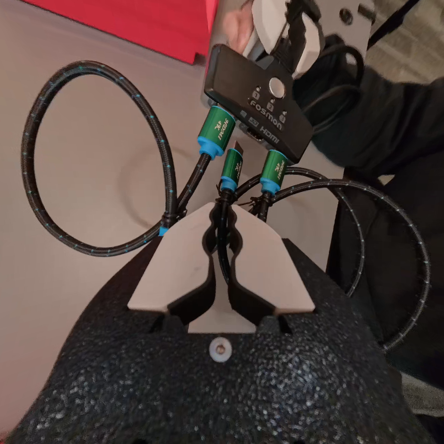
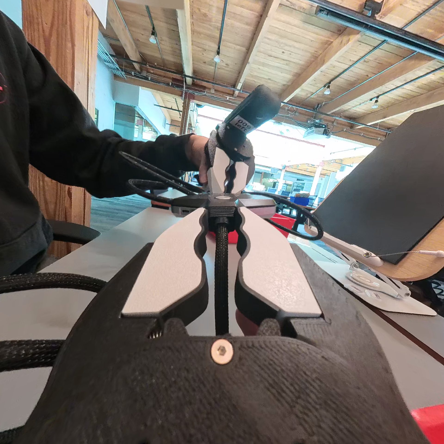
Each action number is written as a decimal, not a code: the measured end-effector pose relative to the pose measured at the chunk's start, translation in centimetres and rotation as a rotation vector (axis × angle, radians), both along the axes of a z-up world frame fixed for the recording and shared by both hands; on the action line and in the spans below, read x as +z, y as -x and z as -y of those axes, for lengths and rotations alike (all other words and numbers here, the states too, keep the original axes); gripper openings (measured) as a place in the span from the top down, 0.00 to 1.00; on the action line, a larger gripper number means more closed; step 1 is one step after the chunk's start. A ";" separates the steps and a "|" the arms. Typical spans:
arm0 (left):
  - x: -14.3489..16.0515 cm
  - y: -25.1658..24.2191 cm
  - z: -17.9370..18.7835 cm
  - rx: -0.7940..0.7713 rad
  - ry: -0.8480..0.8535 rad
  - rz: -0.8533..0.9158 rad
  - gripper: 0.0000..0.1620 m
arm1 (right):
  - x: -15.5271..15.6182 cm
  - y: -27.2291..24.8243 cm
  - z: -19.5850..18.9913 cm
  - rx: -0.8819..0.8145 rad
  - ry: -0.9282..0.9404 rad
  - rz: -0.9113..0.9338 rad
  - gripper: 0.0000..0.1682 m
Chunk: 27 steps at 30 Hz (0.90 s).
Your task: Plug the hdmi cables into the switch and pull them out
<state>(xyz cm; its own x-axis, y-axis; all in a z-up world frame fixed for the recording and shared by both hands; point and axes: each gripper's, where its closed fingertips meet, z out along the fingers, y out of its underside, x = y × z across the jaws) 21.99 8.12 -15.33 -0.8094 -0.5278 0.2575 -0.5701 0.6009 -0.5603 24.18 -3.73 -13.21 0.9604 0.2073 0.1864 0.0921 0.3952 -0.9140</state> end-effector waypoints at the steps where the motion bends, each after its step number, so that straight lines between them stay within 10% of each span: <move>1: 0.3 -0.2 0.1 0.025 0.027 0.002 0.96 | 0.1 -0.1 0.1 -0.003 -0.010 -0.004 0.87; 16: 0.7 -1.7 -0.7 0.259 0.220 0.095 0.97 | 0.3 -1.0 0.9 -0.065 -0.030 0.015 0.87; 27: -1.6 -0.9 -0.1 0.325 0.521 -0.149 0.97 | -1.0 -0.6 0.1 -0.022 0.032 0.008 0.87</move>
